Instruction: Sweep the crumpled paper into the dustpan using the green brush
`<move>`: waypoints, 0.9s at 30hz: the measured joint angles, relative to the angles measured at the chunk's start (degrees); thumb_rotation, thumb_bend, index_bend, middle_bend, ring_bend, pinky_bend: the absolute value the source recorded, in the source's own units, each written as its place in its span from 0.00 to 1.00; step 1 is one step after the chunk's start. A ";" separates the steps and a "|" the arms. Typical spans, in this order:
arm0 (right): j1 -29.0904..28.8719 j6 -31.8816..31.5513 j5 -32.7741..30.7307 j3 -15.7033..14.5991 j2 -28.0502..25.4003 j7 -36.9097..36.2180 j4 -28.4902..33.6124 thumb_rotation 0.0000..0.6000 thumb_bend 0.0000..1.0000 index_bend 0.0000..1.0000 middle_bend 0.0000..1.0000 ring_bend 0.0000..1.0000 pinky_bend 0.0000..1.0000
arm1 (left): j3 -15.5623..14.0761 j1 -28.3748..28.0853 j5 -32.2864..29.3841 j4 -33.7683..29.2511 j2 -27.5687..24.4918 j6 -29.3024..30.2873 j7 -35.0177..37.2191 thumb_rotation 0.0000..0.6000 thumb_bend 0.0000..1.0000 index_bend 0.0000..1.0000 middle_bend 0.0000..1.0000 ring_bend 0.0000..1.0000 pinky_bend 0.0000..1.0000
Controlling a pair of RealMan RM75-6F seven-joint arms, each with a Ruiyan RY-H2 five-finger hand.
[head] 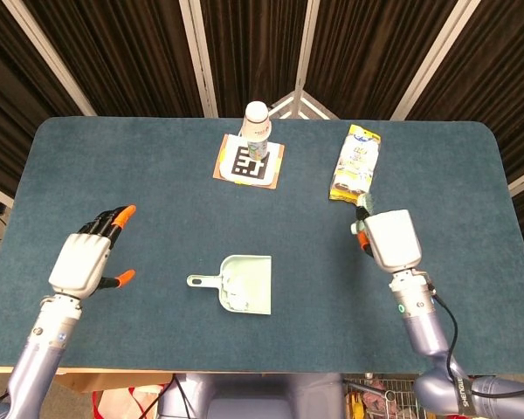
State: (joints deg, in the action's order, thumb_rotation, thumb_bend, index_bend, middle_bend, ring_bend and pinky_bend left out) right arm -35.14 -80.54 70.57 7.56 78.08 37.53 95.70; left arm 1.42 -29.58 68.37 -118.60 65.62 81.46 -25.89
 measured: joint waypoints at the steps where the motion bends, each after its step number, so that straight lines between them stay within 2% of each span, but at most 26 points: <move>1: 0.18 -0.15 0.92 -0.57 0.28 0.46 -1.06 1.00 0.61 0.82 0.90 0.92 0.88 | -0.30 0.63 0.71 0.15 -0.50 -0.14 0.83 1.00 0.03 0.03 0.08 0.13 0.27; 2: 0.36 -0.19 1.60 -1.20 0.68 0.96 -1.83 1.00 0.61 0.80 0.90 0.90 0.86 | -0.48 0.99 1.06 0.28 -0.84 -0.27 1.29 1.00 0.03 0.03 0.08 0.13 0.27; 4: 0.70 0.09 2.50 -2.64 1.74 2.33 -2.79 1.00 0.60 0.61 0.76 0.74 0.70 | -0.66 1.48 1.32 0.48 -1.20 -0.54 1.89 1.00 0.02 0.03 0.08 0.12 0.27; 5: 0.81 0.47 2.70 -3.26 2.24 3.04 -2.95 1.00 0.56 0.38 0.58 0.54 0.56 | -0.69 1.73 1.39 0.54 -1.36 -0.79 2.15 1.00 0.02 0.03 0.08 0.12 0.27; 6: 0.98 1.24 2.73 -3.98 2.89 4.01 -2.94 1.00 0.49 0.17 0.36 0.31 0.40 | -0.70 1.88 1.44 0.58 -1.47 -0.99 2.25 1.00 0.02 0.02 0.07 0.10 0.27; 8: 1.24 2.70 1.94 -4.74 3.51 5.33 -2.30 1.00 0.37 0.01 0.10 0.07 0.23 | -0.74 2.17 1.50 0.70 -1.62 -1.42 2.31 1.00 0.02 0.02 0.05 0.07 0.25; 9: 1.38 3.72 0.71 -5.06 3.78 5.97 -1.28 1.00 0.33 0.00 0.02 0.01 0.15 | -0.78 2.28 1.45 0.72 -1.66 -1.65 2.30 1.00 0.03 0.01 0.03 0.06 0.23; 11: 1.56 5.20 -1.71 -5.42 4.20 7.04 1.08 1.00 0.29 0.00 0.00 0.00 0.10 | -0.89 2.65 1.35 0.77 -1.77 -2.23 2.28 1.00 0.02 0.01 0.01 0.04 0.21; 17: 2.25 8.56 -7.26 -5.85 5.66 7.50 12.73 1.00 0.28 0.00 0.00 0.00 0.09 | -1.47 4.03 2.45 1.00 -1.90 -2.66 3.05 1.00 0.02 0.00 0.00 0.01 0.15; 21: 2.90 9.06 -5.27 -6.55 5.85 5.90 18.30 1.00 0.28 0.00 0.00 0.00 0.09 | -1.99 5.19 4.15 1.27 -2.17 -2.50 4.15 1.00 0.02 0.00 0.00 0.00 0.12; 27: 4.41 7.58 0.21 -7.92 2.97 5.02 19.43 1.00 0.28 0.00 0.00 0.00 0.09 | -3.44 7.42 7.96 1.87 -2.89 -1.67 6.25 1.00 0.02 0.00 0.00 0.00 0.10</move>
State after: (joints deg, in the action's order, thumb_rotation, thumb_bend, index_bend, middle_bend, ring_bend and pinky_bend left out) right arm -30.73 -72.97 70.79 -0.36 81.05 42.55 115.13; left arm -2.02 -22.15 76.33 -116.73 62.74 79.79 -19.64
